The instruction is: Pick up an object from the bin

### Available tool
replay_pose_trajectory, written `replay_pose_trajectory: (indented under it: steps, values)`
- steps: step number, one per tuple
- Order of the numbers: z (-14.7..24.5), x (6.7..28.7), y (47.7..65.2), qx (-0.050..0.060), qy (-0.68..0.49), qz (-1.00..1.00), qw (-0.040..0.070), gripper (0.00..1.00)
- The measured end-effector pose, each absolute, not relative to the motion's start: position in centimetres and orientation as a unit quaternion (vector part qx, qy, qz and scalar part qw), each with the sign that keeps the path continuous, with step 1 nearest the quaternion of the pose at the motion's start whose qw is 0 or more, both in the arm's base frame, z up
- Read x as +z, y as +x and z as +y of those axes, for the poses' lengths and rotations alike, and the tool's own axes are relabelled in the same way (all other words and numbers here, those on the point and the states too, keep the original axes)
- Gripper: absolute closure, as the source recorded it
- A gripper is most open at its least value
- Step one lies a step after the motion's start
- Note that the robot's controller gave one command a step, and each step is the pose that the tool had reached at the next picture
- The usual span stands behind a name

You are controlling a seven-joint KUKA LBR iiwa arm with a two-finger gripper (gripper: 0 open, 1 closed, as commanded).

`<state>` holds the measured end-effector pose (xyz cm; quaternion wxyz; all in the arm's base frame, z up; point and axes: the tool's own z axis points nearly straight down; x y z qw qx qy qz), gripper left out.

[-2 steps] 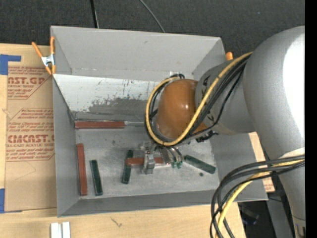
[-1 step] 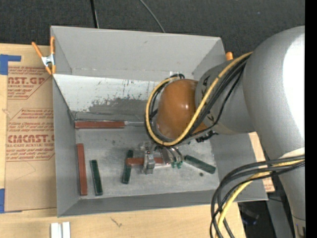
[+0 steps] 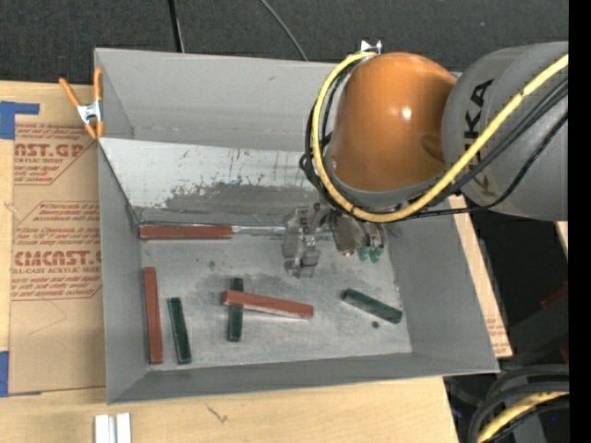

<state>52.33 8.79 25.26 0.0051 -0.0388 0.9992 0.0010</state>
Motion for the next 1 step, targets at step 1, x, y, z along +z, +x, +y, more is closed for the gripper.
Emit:
replay_pose_trajectory:
  steps: [1]
  values:
    - [8.76,24.82,52.19,0.001,-0.039,0.999,0.001,0.0]
